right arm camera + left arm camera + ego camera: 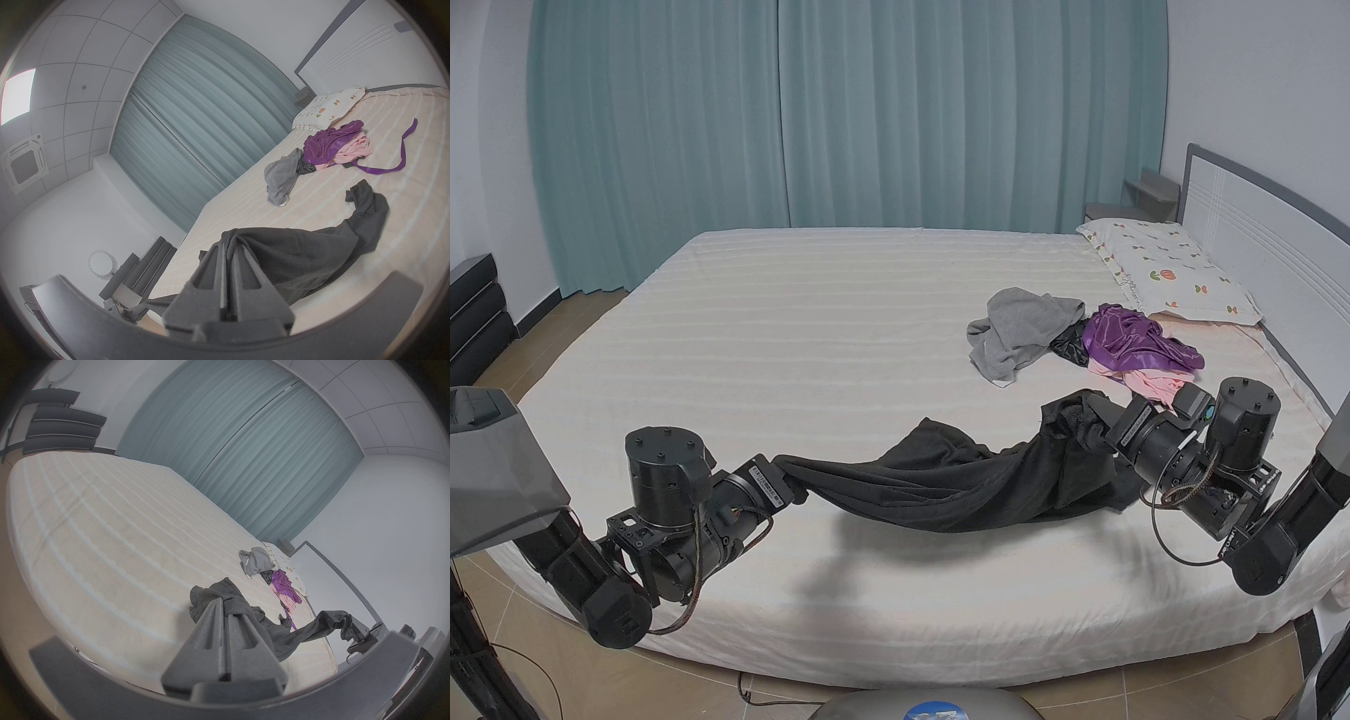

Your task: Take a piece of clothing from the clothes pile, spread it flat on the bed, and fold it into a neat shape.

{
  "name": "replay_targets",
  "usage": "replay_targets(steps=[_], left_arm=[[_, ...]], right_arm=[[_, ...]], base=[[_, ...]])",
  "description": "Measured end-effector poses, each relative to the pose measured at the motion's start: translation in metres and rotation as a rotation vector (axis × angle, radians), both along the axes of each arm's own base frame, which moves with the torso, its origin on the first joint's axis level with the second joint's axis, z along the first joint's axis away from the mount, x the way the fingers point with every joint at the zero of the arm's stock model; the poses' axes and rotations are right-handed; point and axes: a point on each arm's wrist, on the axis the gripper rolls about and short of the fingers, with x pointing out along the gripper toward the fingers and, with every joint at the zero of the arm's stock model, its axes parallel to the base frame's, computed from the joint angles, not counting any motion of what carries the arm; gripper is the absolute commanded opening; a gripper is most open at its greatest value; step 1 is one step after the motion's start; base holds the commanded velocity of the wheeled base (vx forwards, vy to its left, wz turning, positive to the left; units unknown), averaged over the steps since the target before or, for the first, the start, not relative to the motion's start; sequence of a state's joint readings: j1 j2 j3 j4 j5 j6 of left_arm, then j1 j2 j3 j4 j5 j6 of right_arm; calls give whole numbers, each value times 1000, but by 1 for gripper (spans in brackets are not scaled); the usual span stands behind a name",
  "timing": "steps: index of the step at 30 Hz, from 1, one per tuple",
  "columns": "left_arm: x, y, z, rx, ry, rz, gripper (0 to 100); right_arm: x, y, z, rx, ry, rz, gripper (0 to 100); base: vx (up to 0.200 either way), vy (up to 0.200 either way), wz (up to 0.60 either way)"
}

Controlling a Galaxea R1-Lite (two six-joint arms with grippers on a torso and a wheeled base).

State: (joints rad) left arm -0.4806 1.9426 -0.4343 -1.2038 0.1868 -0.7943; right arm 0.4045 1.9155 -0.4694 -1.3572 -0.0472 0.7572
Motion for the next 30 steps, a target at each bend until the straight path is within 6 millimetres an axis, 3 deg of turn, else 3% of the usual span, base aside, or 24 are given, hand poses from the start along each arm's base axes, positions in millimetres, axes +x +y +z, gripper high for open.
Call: replay_targets(steps=[10,25,30], left_arm=[[-1,0,-1,1,3,-1,0],[-8,-3,-5,13,25,-23,0],[-14,-8,-5,18,28,-45,0]], right_arm=[[-1,1,-1,-2,5,5,0],[-5,4,-2,-10,12,15,0],[-9,3,-2,-15,16,19,0]], base=[[0,200,0],[0,0,0],[-200,0,0]])
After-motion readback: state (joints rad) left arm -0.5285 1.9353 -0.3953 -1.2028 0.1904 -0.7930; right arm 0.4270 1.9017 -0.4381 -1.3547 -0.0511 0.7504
